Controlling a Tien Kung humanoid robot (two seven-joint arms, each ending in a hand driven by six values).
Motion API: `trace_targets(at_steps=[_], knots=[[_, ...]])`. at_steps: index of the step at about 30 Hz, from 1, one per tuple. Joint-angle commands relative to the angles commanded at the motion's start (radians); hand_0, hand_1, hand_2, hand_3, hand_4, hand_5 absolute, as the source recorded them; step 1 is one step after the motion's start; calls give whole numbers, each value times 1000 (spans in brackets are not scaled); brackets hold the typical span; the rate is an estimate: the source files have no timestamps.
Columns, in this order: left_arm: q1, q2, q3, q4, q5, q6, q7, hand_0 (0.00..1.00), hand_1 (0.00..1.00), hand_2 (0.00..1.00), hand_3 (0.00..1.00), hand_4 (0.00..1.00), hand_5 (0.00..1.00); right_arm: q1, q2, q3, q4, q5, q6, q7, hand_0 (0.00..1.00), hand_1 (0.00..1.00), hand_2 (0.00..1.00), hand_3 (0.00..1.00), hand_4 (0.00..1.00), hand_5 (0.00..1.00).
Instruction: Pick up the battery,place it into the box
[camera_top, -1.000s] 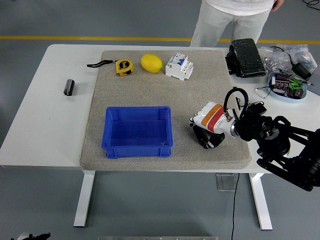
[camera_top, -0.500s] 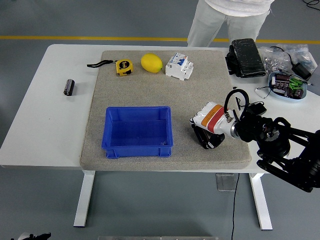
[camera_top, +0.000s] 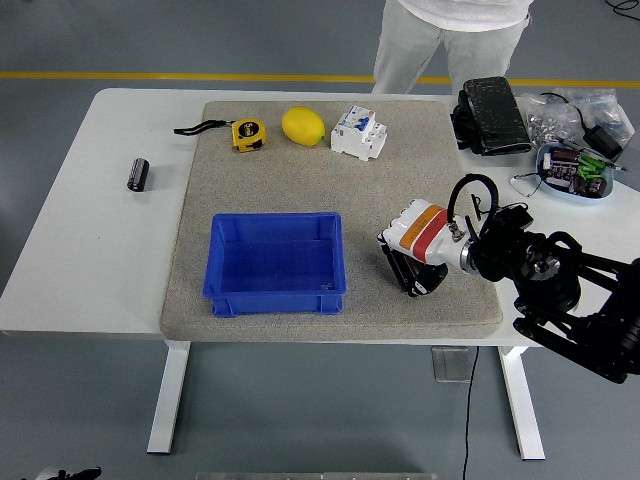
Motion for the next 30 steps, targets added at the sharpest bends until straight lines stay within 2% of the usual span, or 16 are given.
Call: trace_targets(at_steps=[9, 16, 20, 22, 23, 28, 29, 30], knots=[[4, 0, -1, -1, 5, -5, 0, 701, 676, 731, 592, 606, 482, 20, -10, 33, 85, 0, 17, -16, 2, 77, 491, 526, 998, 283], [4, 1, -1, -1, 5, -4, -1, 701, 677, 729, 592, 606, 482, 56, 20, 40, 161, 0, -12, -41, 2, 74, 494, 529, 998, 276], [5, 2, -14, 1, 20, -3, 5, 701, 677, 728, 592, 605, 484, 94, 73, 25, 177, 0, -40, -59, 2, 72, 500, 532, 998, 267], [3, 2, -14, 1, 20, -4, 6, 701, 677, 728, 592, 605, 484, 114, 103, 11, 168, 9, -57, -60, 2, 72, 500, 532, 998, 267], [2, 2, -13, 1, 18, -4, 5, 701, 679, 729, 593, 606, 484, 124, 117, 2, 164, 16, -62, -59, 2, 84, 546, 595, 998, 281], [-3, 2, -1, -2, 7, 0, 2, 701, 679, 729, 593, 606, 484, 169, 174, -44, 111, 33, -71, -59, 2, 84, 546, 595, 998, 281], [-3, 3, 4, -3, 3, 1, 0, 701, 678, 730, 593, 608, 487, 176, 181, -49, 100, 31, -67, -58, 2, 104, 662, 724, 998, 304], [-4, 4, 13, -4, -3, 2, -3, 701, 678, 730, 593, 608, 487, 184, 192, -54, 84, 28, -53, -59, 2, 104, 662, 724, 998, 304]])
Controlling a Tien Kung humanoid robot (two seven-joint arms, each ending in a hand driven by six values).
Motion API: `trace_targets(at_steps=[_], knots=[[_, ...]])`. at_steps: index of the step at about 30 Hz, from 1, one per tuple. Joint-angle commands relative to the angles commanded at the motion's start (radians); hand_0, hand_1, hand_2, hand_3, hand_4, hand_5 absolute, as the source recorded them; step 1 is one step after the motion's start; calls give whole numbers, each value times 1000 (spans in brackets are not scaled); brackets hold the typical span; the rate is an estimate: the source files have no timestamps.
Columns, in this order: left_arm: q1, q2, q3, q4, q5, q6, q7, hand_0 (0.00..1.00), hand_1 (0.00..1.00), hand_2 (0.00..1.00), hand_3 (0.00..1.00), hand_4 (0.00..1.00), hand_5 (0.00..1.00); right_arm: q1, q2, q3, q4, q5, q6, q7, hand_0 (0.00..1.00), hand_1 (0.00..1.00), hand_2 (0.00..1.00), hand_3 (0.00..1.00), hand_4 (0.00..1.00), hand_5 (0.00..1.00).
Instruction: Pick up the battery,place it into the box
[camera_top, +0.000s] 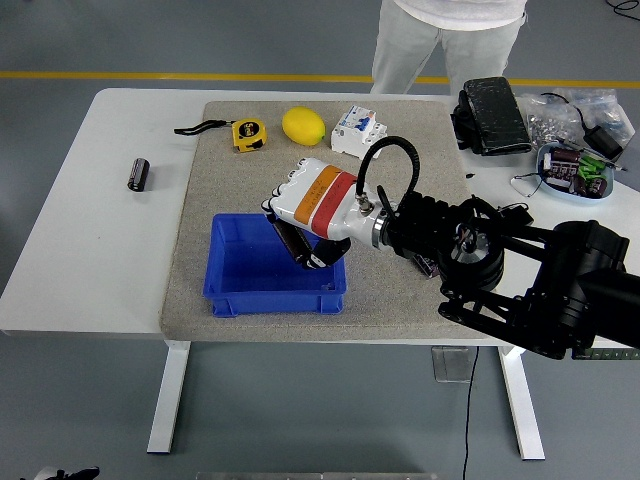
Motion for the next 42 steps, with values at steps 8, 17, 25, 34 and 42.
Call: trace_targets(at_steps=[8, 17, 25, 34, 42], knots=[[-8, -4, 9, 3, -15, 11, -3, 703, 679, 731, 593, 608, 487, 15, 6, 5, -16, -2, 39, 10, 2, 133, 741, 825, 998, 324], [-12, -4, 13, 3, -17, 11, -2, 704, 683, 737, 593, 608, 486, 10, -49, 57, 26, -9, 90, 24, 2, 143, 745, 810, 998, 347], [-6, -1, 15, 4, -23, 12, -4, 704, 679, 736, 593, 608, 486, 12, -169, 60, 41, -28, 152, 45, 2, 139, 731, 773, 998, 350], [0, -3, 15, 3, -21, 8, -2, 706, 682, 736, 592, 607, 484, -29, -219, -8, -30, -28, 162, 70, 2, 138, 724, 769, 998, 365], [0, -4, 16, 1, -19, 5, -3, 707, 689, 732, 592, 606, 481, -58, -218, -23, -99, -28, 154, 85, 2, 137, 721, 764, 998, 384]])
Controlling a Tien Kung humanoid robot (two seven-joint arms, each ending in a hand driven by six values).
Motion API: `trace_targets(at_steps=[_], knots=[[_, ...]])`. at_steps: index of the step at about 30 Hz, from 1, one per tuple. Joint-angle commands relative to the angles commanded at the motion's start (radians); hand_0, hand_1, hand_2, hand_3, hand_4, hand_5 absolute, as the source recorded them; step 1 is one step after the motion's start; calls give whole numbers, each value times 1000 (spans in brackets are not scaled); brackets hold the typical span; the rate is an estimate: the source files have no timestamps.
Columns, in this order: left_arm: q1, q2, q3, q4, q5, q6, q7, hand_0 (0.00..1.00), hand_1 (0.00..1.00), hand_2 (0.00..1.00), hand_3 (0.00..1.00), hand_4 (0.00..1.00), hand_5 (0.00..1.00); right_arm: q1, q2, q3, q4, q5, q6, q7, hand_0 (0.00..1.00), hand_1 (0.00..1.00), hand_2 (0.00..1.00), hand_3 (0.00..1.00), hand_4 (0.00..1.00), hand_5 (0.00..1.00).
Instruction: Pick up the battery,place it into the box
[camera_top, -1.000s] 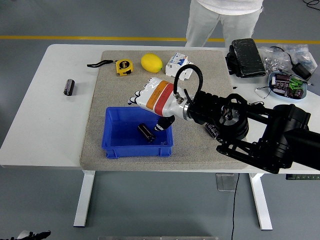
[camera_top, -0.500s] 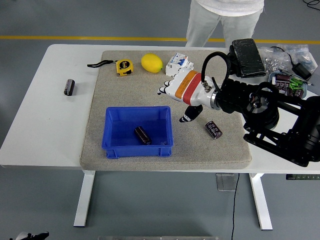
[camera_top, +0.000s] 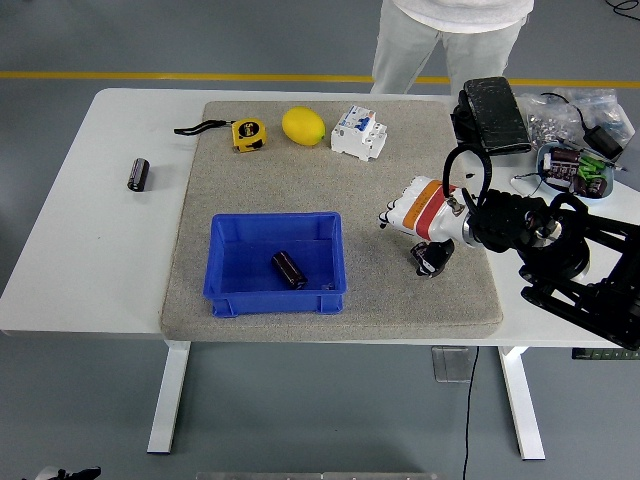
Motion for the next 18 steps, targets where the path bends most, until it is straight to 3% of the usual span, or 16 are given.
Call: trace_targets(at_steps=[18], knots=[[3, -3, -5, -1, 5, -4, 0, 707, 690, 733, 592, 606, 479, -35, -2, 0, -59, 0, -14, 13, 2, 135, 680, 748, 998, 381]])
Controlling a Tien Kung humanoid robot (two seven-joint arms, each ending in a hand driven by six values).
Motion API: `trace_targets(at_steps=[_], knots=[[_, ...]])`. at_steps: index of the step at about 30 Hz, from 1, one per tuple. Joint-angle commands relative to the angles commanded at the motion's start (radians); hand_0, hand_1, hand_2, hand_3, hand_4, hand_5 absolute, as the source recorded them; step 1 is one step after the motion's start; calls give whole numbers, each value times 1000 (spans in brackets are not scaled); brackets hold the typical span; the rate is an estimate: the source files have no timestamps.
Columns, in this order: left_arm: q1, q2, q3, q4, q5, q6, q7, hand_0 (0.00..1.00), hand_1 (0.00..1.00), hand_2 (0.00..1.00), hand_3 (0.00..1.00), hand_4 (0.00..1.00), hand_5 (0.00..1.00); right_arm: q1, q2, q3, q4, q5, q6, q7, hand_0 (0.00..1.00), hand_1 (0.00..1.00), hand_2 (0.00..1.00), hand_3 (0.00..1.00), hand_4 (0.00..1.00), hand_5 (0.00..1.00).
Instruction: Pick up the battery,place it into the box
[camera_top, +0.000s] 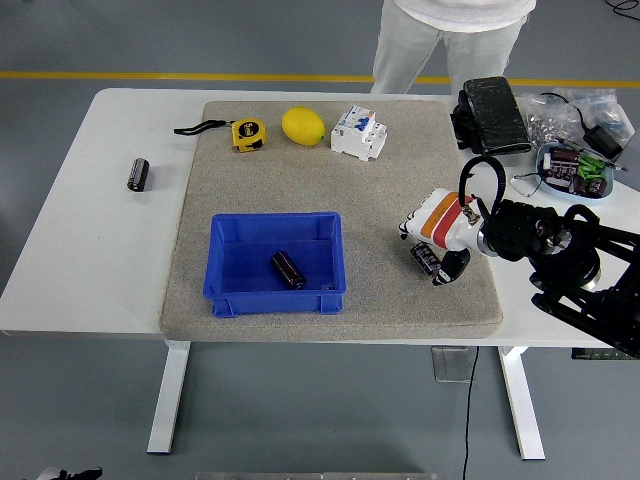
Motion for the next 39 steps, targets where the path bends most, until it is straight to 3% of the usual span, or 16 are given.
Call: trace_targets(at_steps=[4, 5, 10, 11, 39], knots=[[0, -2, 3, -1, 0, 0, 0, 707, 690, 733, 592, 606, 479, -5, 3, -1, -19, 0, -23, 6, 2, 135, 680, 748, 998, 381], [-1, -2, 1, -1, 2, 0, 0, 708, 693, 735, 592, 605, 479, -6, 4, 1, -24, 0, -26, 7, 2, 130, 655, 685, 998, 371], [0, -3, 5, -4, 1, -1, 0, 708, 693, 735, 592, 605, 479, -13, 6, 6, -42, 0, -39, 11, 2, 130, 655, 685, 998, 371], [0, -3, 5, -4, 1, -2, 0, 708, 694, 734, 592, 607, 481, -13, 6, 6, -43, 0, -41, 11, 2, 125, 607, 631, 998, 355], [-7, -3, 8, -6, -1, -4, -1, 707, 694, 732, 593, 609, 482, -18, 8, -2, -54, 0, -102, 21, 2, 108, 528, 529, 974, 268]])
